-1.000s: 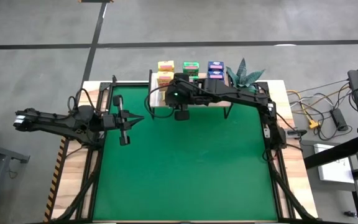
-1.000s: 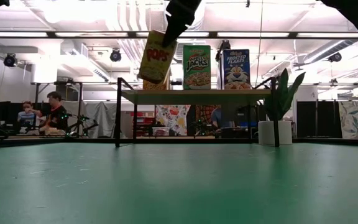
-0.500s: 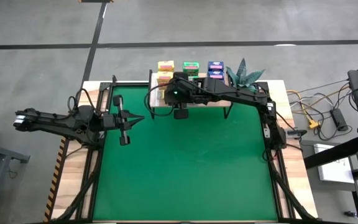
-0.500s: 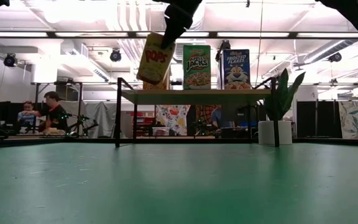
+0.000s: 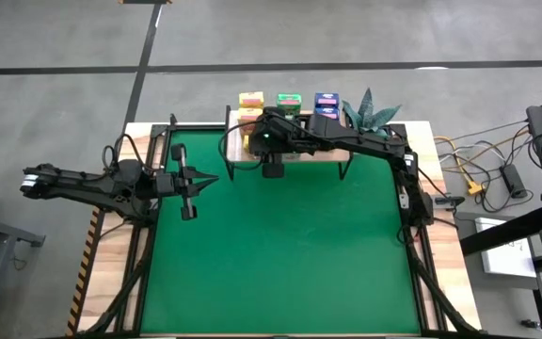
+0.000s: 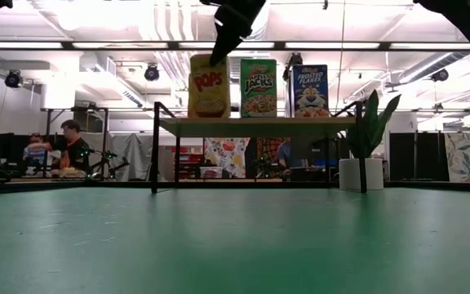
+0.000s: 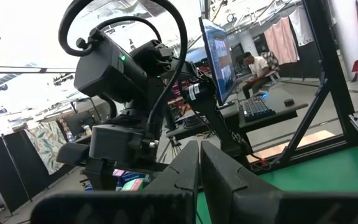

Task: Stack cereal on shelf
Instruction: Put the yellow cereal box on the shelf aligned with the other yellow cereal boxes

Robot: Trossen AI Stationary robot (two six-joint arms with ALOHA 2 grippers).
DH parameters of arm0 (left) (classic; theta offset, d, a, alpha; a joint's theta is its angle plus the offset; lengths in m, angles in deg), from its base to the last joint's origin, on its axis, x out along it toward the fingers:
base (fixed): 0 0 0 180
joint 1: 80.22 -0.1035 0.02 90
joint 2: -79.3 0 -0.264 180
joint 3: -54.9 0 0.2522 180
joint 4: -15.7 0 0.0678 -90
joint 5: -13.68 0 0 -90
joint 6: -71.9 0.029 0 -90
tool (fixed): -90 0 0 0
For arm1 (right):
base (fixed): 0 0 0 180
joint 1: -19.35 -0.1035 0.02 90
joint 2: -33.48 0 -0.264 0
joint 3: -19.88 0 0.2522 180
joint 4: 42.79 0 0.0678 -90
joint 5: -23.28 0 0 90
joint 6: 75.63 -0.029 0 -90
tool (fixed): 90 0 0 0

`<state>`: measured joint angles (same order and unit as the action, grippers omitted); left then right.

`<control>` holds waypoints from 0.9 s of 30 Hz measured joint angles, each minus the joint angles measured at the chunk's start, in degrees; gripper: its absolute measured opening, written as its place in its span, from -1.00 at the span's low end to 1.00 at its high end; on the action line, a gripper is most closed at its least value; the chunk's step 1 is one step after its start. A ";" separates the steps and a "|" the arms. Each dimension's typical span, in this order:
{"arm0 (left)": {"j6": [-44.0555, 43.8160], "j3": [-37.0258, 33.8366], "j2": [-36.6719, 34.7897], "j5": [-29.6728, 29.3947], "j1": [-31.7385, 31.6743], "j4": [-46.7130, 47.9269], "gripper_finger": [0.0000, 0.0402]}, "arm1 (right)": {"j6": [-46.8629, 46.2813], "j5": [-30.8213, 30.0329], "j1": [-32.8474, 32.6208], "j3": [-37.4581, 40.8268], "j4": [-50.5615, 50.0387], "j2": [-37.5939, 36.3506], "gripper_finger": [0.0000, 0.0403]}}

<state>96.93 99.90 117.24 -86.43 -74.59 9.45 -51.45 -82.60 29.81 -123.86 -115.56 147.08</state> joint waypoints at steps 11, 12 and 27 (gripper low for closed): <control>0.01 0.00 0.02 0.00 0.00 0.00 -1.00 | 2.41 -0.17 0.35 0.02 3.72 0.00 -0.03; 0.00 0.00 0.01 0.00 0.00 0.00 -1.00 | 2.42 -0.16 0.37 0.02 3.98 0.00 -0.03; 0.00 0.00 0.01 0.02 0.00 0.02 -1.00 | 2.62 -0.22 0.45 3.48 7.56 -0.02 -0.05</control>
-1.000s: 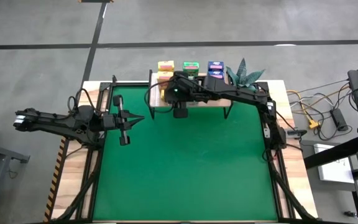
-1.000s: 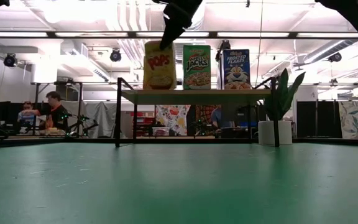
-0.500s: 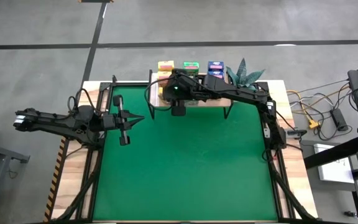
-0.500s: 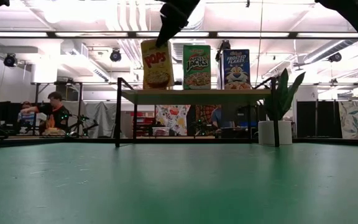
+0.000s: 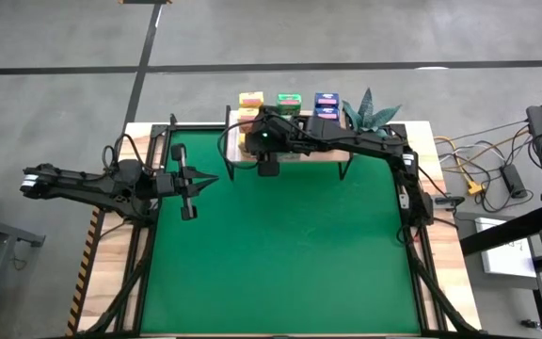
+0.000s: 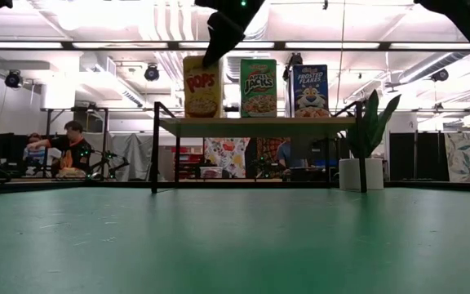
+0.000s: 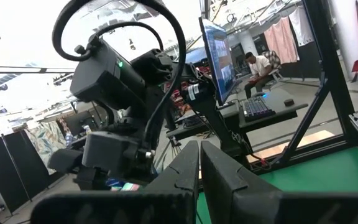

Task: Stack cereal on shelf
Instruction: Put the yellow cereal box on the shelf aligned with the other yellow cereal boxes

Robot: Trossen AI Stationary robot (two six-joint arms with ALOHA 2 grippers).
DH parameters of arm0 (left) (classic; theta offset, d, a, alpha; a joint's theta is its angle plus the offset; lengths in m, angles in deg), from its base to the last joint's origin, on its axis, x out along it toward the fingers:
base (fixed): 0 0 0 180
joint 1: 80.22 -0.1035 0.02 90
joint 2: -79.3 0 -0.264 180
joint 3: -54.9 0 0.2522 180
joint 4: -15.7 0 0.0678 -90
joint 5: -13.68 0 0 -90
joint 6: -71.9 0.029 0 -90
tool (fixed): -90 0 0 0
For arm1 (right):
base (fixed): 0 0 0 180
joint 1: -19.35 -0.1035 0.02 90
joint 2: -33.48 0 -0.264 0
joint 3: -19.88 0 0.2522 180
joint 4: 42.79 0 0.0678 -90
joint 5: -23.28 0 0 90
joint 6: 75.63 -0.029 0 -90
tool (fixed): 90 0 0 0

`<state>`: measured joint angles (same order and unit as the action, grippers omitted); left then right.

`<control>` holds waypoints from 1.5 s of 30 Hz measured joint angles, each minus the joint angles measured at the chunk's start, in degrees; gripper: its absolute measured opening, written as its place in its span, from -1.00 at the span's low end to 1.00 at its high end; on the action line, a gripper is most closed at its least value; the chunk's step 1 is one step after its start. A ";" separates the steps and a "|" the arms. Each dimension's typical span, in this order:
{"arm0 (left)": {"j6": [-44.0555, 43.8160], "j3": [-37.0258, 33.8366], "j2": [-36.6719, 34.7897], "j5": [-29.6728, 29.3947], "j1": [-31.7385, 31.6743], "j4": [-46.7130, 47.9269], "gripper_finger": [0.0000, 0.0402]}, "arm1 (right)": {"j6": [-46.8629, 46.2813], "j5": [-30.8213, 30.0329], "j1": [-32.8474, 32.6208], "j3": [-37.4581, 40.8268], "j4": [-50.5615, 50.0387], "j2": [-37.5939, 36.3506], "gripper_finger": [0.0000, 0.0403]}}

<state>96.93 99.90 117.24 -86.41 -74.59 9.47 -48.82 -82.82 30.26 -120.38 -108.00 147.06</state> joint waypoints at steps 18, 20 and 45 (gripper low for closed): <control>0.00 0.00 0.01 0.00 0.00 0.04 -1.00 | -0.72 -0.48 0.65 0.28 1.19 -0.23 0.22; 0.00 0.00 0.01 0.00 0.00 0.07 -1.00 | -0.78 -0.48 0.63 0.02 1.11 -0.48 0.22; 0.02 0.00 0.01 0.00 0.00 0.66 -1.00 | -9.27 -0.53 2.90 -7.80 -5.73 -0.66 -0.88</control>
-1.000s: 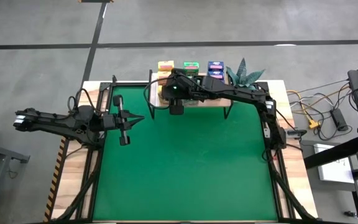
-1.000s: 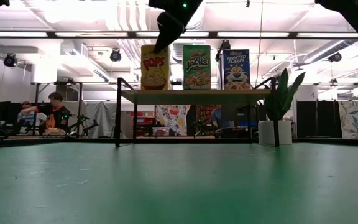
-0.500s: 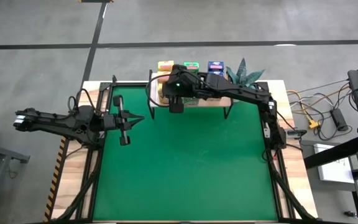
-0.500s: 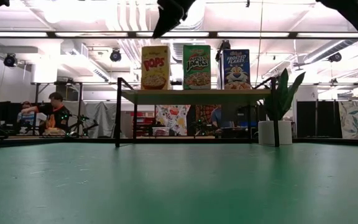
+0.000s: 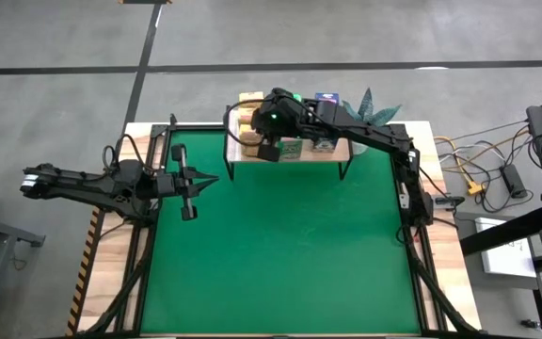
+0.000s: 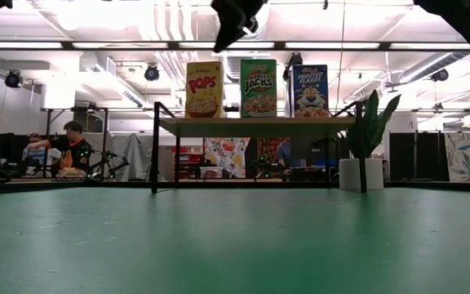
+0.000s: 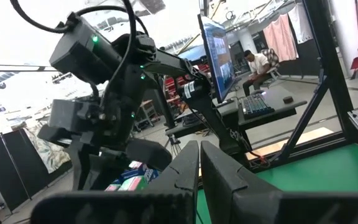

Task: Stack cereal on shelf
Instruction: Put the yellow cereal box on the shelf aligned with the other yellow cereal boxes

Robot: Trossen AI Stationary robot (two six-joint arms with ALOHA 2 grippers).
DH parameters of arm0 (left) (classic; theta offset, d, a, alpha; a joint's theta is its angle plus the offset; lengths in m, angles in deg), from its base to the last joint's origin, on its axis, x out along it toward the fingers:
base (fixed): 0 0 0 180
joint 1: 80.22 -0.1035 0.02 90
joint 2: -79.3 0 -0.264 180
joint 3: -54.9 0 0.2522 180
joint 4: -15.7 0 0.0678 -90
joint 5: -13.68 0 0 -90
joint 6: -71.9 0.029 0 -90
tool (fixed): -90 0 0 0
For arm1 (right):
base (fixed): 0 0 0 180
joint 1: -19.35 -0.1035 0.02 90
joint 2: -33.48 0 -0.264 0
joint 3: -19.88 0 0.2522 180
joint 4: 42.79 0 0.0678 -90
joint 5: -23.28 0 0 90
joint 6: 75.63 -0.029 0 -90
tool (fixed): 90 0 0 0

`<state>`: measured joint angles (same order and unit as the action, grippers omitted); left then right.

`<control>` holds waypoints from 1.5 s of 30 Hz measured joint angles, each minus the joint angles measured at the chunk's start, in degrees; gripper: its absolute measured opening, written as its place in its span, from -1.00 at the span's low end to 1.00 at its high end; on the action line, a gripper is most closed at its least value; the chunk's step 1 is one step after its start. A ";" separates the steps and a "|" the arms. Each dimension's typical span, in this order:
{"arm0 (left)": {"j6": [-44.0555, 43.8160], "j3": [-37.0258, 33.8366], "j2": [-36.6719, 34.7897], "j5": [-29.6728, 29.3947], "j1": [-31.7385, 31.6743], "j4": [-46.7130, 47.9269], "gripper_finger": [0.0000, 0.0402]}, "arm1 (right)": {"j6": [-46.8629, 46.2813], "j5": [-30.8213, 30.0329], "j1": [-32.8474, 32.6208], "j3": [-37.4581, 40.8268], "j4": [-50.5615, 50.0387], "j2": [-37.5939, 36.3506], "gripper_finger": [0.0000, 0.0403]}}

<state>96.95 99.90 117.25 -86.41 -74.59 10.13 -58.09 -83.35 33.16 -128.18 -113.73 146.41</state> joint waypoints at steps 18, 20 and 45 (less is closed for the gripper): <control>0.42 0.00 -0.02 0.00 0.00 0.48 -1.00 | -2.57 0.08 0.47 1.25 -4.94 0.04 -0.94; 0.42 0.00 -0.01 0.00 0.00 0.48 -1.00 | -2.55 0.08 0.47 1.80 -4.45 0.07 -0.94; 0.42 0.00 0.00 0.00 0.00 0.50 -1.00 | 0.57 0.06 0.47 3.93 0.67 0.13 -0.94</control>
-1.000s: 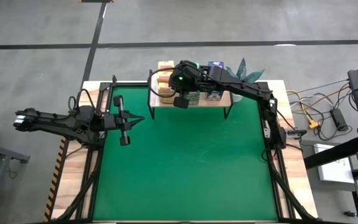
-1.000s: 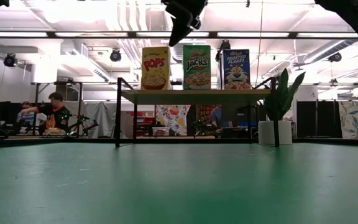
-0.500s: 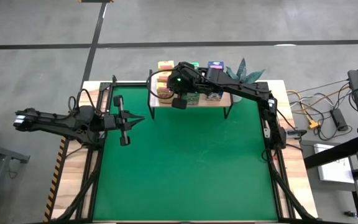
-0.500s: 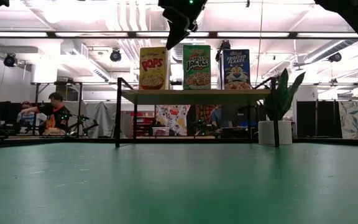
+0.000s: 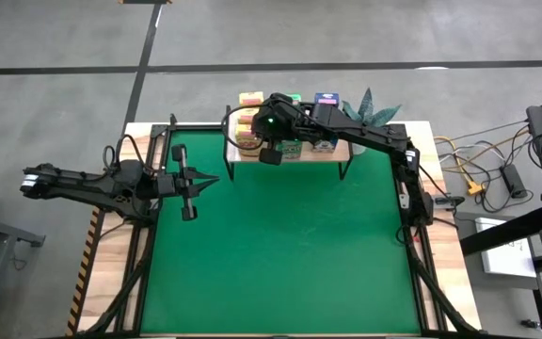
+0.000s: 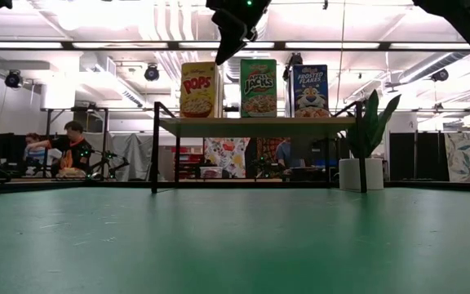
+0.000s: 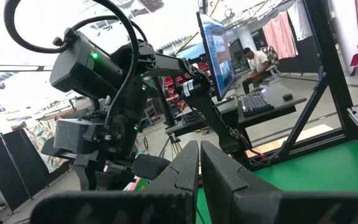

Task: Stack cereal on shelf
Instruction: Put the yellow cereal box on the shelf aligned with the other yellow cereal boxes

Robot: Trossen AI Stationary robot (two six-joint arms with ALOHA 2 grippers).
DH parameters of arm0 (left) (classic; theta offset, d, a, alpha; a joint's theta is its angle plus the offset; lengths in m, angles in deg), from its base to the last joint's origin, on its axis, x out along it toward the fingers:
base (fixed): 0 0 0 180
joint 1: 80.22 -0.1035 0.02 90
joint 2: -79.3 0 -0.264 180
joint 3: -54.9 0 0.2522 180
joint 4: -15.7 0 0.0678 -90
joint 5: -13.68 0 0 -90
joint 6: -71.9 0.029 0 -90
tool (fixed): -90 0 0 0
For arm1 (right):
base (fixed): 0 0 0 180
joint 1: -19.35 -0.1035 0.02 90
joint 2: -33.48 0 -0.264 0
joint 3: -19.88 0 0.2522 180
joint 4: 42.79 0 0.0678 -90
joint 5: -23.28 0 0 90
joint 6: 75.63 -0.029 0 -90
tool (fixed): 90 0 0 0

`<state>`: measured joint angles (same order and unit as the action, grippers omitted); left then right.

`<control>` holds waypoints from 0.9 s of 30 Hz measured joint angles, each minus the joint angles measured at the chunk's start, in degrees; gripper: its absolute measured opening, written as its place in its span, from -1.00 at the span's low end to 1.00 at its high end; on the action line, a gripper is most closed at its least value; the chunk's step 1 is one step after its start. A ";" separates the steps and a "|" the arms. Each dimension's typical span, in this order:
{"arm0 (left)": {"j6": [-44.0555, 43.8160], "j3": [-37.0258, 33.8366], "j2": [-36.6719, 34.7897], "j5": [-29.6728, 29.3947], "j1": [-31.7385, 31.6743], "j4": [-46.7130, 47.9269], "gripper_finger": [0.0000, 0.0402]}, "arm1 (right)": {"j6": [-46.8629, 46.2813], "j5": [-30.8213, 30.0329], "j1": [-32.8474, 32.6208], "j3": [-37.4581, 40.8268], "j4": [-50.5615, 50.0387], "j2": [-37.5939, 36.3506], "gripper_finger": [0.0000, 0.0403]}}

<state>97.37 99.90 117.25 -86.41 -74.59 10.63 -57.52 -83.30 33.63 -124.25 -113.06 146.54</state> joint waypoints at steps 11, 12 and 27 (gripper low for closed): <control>0.45 0.00 -0.56 0.00 0.00 2.31 -1.00 | 0.18 0.25 -0.94 -0.02 -0.20 -0.75 -0.94; 0.57 0.00 -0.84 0.00 0.00 2.83 -1.00 | 0.18 0.87 -1.38 0.26 -0.19 -1.12 -0.94; 0.68 0.09 -1.44 -13.65 -0.54 9.50 -1.00 | -4.31 3.06 -9.01 12.94 2.48 -9.86 -0.94</control>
<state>98.05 99.99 115.81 -100.06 -75.13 20.12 -61.83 -80.24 24.62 -111.31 -110.58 136.68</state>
